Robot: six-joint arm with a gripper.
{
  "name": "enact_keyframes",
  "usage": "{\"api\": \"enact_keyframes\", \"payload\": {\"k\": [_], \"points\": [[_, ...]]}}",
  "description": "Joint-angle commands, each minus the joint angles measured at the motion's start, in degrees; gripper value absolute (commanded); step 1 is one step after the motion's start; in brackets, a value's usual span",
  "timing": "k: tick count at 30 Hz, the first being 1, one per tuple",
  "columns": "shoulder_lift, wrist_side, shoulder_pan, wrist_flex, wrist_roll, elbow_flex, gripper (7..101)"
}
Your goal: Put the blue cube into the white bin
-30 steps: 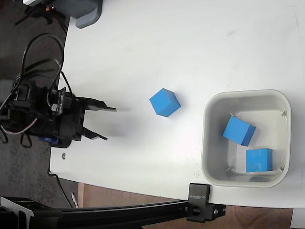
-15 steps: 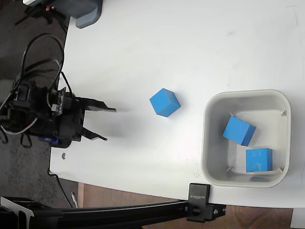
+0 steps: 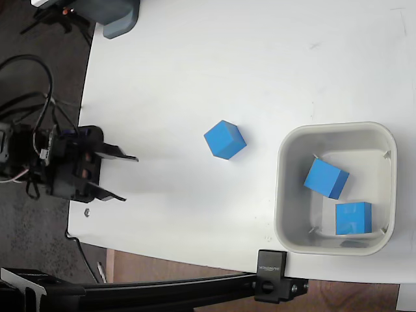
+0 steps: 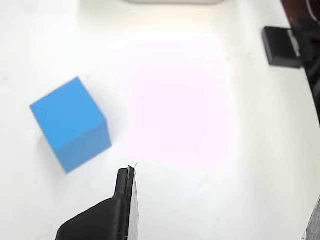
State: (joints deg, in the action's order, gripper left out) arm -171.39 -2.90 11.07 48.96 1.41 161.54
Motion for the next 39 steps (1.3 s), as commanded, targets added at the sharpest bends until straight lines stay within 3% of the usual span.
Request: {"api": "enact_keyframes", "payload": {"k": [1, 2, 8, 11, 15, 23, 39], "points": [[5.8, -10.9, 4.4, -2.6, 0.9, -7.8, 96.5], [8.4, -11.6, 4.4, -2.7, 0.3, -9.8, 100.0], [28.4, -15.2, 2.7, -3.9, 4.2, -22.2, 100.3], [37.0, -19.6, 2.5, -3.6, 9.0, -27.4, 100.3], [46.1, -20.5, 2.0, -0.8, 14.7, -33.9, 100.3], [53.3, -27.3, 2.6, 1.0, 20.8, -36.7, 100.3], [63.7, -28.1, 1.7, 4.3, 29.4, -43.0, 100.3]]}}
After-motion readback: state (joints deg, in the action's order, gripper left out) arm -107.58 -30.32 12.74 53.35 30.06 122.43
